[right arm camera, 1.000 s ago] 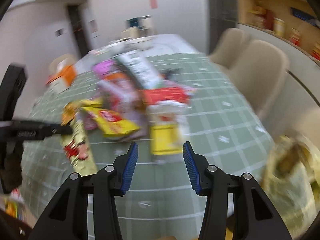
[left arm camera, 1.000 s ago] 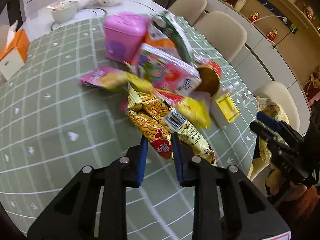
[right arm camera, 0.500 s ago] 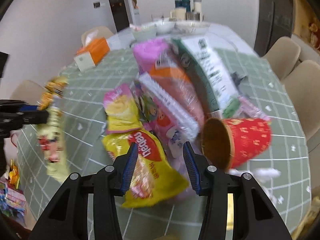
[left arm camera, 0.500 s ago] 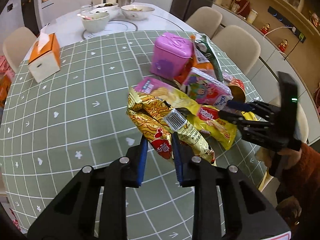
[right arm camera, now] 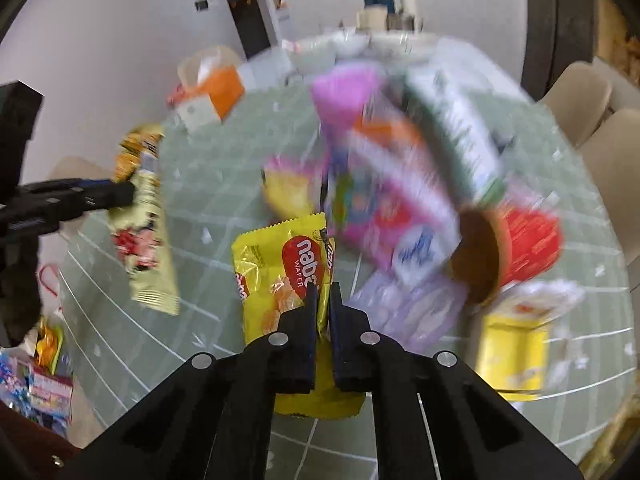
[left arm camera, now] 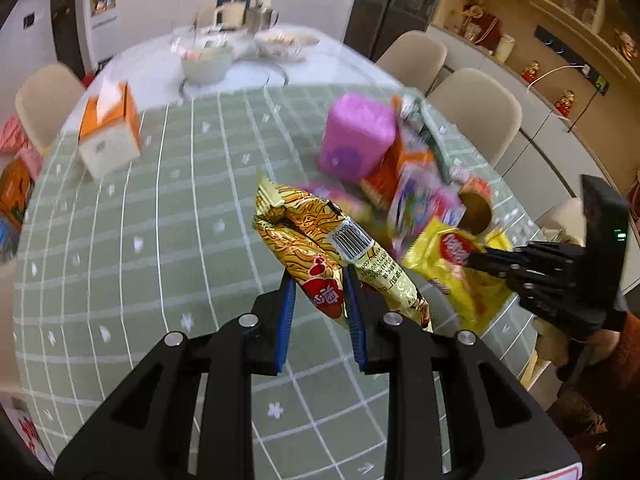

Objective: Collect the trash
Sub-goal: 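Grasp the yellow Nabati wafer pack with the right tool while the left tool lifts the snack bar, then carry both wrappers to the yellow trash bag and open the left tool over it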

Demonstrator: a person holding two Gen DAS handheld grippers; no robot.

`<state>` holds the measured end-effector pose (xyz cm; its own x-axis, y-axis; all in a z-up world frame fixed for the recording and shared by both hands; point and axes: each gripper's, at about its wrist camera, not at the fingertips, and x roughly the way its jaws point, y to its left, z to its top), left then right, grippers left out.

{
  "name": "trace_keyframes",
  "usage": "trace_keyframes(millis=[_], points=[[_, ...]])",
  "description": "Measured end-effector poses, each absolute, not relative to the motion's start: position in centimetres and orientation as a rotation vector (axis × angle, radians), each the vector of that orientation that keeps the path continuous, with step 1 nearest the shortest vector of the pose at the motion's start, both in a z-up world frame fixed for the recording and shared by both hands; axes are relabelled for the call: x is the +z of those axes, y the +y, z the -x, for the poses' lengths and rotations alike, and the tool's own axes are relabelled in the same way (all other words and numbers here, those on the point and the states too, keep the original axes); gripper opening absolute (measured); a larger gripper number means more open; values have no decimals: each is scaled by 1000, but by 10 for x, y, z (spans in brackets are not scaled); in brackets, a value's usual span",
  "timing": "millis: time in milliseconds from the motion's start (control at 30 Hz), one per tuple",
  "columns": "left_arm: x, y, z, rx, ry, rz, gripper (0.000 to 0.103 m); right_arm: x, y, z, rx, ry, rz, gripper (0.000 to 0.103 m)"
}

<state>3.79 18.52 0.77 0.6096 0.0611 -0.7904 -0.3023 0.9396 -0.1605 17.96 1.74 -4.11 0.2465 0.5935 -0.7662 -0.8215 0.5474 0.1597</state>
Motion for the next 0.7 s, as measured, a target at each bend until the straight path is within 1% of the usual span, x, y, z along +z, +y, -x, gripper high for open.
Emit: trace_keyframes(millis=[167,333,533,700], points=[[53,171,-64,189,790,235,23,20,-12,-191,883,766,283,7],[90,132,-98,124,707,168,23,61,-64,-203,768,675,275,7],[109,66,-140,7,658,115,23,91,-134,-217,626,621,291,7],[109,7,-174,-109,648,100,23,97,-192,-231,519,610,309,7]])
